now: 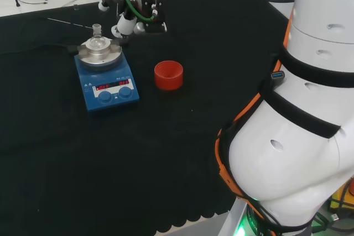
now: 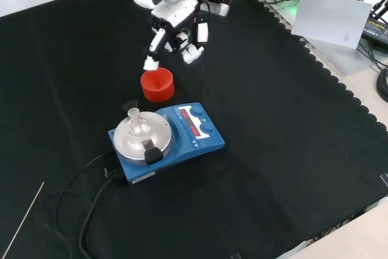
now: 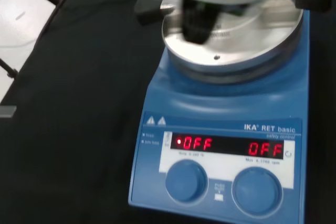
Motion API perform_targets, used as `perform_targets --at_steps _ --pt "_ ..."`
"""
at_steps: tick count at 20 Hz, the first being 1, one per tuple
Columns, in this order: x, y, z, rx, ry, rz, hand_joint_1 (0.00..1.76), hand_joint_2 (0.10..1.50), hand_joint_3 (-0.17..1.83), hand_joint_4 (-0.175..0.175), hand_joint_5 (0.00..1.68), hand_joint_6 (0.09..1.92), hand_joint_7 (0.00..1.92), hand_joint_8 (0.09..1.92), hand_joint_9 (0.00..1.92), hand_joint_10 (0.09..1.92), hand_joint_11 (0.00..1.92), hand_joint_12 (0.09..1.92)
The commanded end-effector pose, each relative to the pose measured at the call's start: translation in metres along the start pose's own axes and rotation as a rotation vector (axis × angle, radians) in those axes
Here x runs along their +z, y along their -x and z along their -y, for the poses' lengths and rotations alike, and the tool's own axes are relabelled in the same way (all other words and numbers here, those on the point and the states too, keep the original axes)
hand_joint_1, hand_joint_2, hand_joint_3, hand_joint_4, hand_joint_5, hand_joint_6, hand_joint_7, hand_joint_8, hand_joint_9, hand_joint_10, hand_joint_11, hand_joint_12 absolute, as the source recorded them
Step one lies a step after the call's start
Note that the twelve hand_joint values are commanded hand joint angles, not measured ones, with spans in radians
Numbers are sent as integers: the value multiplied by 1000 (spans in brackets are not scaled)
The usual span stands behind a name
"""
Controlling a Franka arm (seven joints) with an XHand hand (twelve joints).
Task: Turn on the heater.
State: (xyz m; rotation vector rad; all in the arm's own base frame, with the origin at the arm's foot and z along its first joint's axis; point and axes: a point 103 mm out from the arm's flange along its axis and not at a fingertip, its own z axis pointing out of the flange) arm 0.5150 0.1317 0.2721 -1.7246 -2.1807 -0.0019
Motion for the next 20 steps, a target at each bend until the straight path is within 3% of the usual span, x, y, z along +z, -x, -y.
perform_targets --at_steps 1,5,9,15,20 --pt "8 -17 12 -15 -92 74 1524 539 1131 -86 397 478 1749 1800 1919 1426 1803 1395" --pt "15 -25 19 -22 -140 136 1625 479 1316 -81 370 508 1798 1896 1920 1574 1820 1520" --pt "29 -35 24 -15 -252 220 1661 444 1387 -81 361 387 1824 1906 1920 1609 1842 1549" --pt "57 -35 27 3 -363 241 1666 432 1413 -64 284 255 1829 1916 1920 1619 1839 1555" --pt "71 -37 28 -7 -402 263 1660 433 1423 -54 269 166 1816 1920 1920 1617 1832 1553"
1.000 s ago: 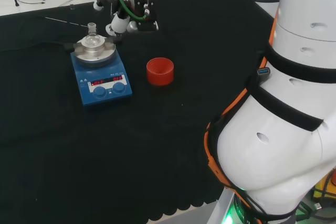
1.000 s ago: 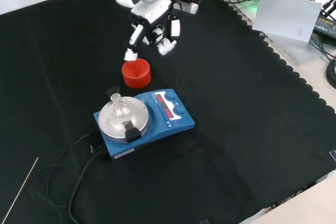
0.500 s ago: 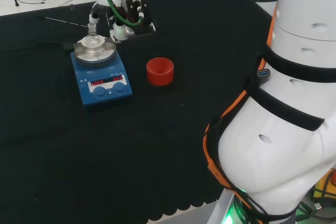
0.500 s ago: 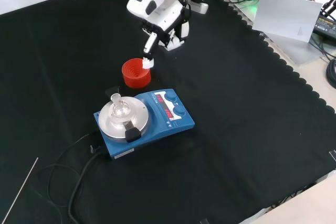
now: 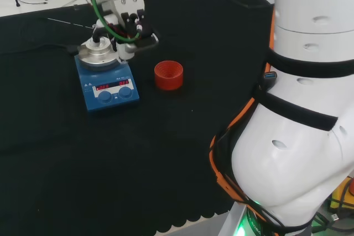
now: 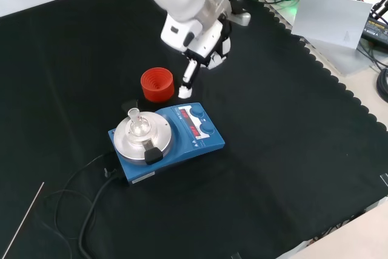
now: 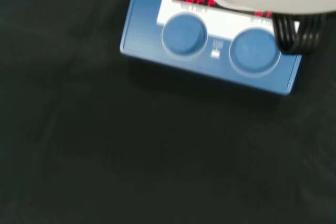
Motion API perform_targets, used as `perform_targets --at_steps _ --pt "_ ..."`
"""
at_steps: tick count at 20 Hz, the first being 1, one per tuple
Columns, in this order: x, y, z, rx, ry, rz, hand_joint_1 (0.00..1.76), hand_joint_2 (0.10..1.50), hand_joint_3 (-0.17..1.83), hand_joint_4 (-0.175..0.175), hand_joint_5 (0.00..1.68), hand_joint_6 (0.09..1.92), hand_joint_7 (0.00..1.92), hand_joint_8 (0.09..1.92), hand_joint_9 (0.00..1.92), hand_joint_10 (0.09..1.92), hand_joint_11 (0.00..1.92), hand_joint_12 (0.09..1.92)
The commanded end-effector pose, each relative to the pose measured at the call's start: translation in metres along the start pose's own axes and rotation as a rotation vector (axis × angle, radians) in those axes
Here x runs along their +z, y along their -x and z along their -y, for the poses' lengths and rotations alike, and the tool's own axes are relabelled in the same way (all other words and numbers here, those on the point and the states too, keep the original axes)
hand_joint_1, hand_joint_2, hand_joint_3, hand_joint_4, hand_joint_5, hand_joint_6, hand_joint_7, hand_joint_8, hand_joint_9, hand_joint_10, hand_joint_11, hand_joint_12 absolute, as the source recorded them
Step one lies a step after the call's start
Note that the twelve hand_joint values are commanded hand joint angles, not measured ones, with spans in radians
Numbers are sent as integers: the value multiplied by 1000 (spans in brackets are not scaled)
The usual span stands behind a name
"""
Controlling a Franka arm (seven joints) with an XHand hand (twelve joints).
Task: Turn on the heater.
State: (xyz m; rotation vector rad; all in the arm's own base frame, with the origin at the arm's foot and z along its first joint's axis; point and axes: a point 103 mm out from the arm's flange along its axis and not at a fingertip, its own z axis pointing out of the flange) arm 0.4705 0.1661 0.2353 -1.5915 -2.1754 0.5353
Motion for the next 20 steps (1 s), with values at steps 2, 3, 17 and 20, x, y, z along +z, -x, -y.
perform_targets --at_steps 2,3,17,20 --pt "18 -12 -3 -3 -82 65 1660 433 1424 -52 267 160 1815 1920 1920 1617 1832 1552" --pt "20 -12 -3 -2 -86 74 1660 434 1424 -52 267 159 1814 1920 1920 1617 1831 1552" --pt "24 -18 6 22 -158 147 1657 431 1427 -45 289 149 1811 1920 1920 1616 1825 1549" --pt "27 -16 5 27 -168 150 1656 431 1428 -45 292 147 1811 1920 1920 1615 1823 1548"
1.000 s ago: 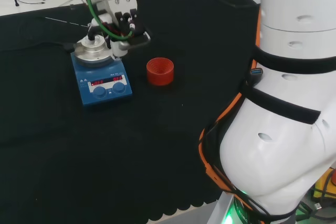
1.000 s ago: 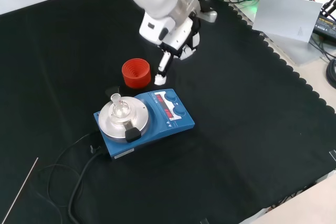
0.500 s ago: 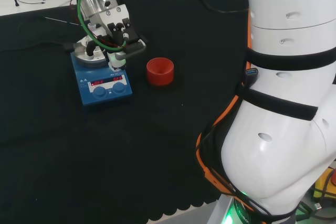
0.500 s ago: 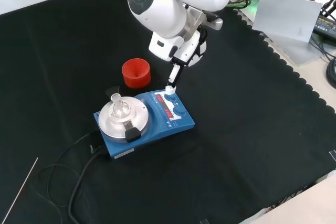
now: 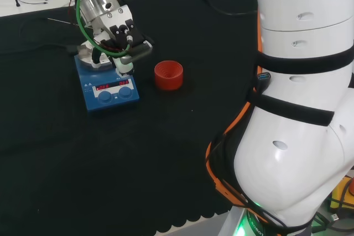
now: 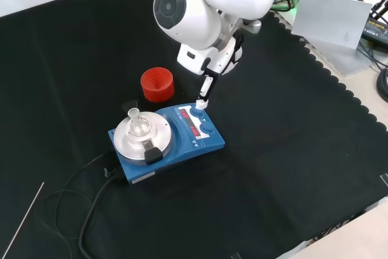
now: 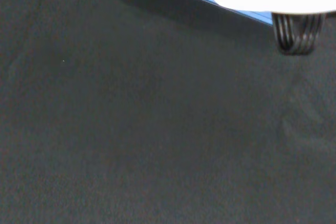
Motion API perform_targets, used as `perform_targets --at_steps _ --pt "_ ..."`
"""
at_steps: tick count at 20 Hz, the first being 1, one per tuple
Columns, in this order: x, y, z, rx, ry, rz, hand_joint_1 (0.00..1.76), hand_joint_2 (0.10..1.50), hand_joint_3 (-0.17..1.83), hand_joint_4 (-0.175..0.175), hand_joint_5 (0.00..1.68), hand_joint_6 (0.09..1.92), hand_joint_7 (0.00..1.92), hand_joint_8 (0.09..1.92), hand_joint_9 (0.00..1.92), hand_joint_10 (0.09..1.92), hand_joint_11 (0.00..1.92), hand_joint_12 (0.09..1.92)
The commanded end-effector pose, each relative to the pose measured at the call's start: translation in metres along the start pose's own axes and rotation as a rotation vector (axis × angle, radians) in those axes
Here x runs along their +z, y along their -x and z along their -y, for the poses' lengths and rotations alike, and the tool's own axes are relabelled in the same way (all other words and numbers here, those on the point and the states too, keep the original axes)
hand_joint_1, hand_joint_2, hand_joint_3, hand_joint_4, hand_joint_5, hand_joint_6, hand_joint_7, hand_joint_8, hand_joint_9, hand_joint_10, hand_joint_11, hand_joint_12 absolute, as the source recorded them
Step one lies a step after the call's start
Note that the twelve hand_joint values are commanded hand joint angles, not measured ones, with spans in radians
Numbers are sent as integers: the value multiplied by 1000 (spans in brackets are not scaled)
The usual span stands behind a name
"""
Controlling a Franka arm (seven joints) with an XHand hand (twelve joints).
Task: Turn on the heater.
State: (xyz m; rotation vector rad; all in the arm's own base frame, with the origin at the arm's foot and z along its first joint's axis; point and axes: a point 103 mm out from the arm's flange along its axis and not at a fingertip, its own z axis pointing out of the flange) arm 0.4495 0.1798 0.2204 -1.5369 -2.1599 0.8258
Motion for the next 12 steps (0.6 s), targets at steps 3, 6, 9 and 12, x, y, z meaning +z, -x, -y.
perform_targets --at_steps 3,6,9,12 --pt "9 4 -4 6 -20 4 1656 430 1428 -44 295 145 1811 1920 1920 1615 1821 1547" --pt "14 4 -10 7 -33 15 1655 430 1429 -42 301 143 1811 1920 1920 1613 1819 1546" --pt "17 7 -15 1 -37 10 1654 429 1430 -41 305 142 1811 1920 1920 1611 1817 1545" --pt "22 7 -20 2 -49 6 1654 429 1430 -41 308 140 1811 1920 1920 1610 1816 1545"
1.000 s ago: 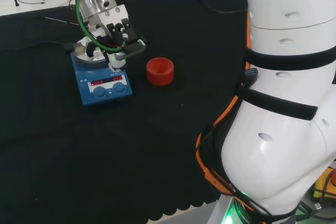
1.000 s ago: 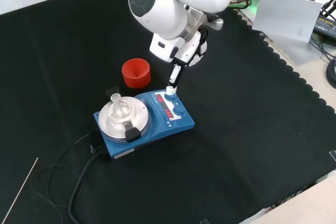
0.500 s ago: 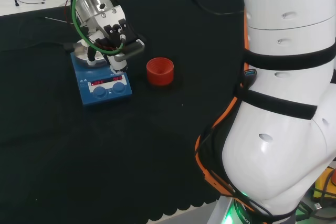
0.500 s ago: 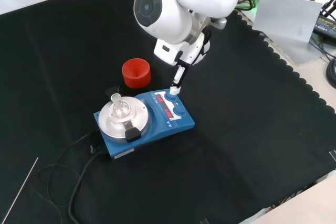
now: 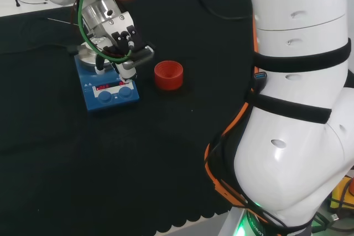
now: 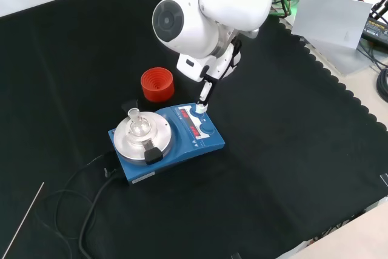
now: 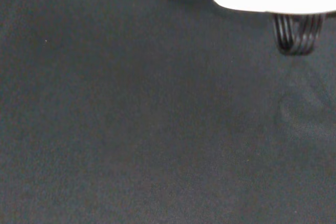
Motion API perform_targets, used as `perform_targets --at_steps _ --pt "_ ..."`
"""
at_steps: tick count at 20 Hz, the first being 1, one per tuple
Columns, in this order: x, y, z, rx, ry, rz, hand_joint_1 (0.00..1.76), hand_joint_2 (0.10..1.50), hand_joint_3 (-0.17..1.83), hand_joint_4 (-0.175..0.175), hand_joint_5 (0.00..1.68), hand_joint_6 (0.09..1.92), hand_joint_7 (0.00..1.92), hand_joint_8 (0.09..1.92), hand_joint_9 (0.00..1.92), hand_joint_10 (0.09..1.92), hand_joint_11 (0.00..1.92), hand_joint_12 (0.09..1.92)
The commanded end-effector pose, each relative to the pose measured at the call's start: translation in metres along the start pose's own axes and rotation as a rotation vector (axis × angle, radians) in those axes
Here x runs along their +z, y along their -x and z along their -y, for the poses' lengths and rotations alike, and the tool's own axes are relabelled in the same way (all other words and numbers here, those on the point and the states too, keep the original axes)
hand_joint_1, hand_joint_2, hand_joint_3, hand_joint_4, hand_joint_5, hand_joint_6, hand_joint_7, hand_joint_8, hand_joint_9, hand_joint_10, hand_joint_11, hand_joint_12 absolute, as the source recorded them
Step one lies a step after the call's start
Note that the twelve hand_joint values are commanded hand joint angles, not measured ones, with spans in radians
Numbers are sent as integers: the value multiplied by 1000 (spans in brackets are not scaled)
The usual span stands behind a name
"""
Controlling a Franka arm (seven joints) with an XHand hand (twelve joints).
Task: Turn on the heater.
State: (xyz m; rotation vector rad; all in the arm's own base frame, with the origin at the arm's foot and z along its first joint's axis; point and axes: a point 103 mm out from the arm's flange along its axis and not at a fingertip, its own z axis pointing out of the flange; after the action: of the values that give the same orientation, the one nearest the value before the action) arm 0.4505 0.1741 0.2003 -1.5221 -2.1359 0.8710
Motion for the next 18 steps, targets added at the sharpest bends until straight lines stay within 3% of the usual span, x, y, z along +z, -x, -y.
perform_targets --at_steps 1,18 --pt "7 3 -10 -2 -15 -3 1653 429 1430 -41 309 139 1811 1920 1920 1609 1815 1545" --pt "31 4 -22 -2 -58 -9 1651 428 1431 -39 326 130 1810 1920 1920 1596 1810 1539"
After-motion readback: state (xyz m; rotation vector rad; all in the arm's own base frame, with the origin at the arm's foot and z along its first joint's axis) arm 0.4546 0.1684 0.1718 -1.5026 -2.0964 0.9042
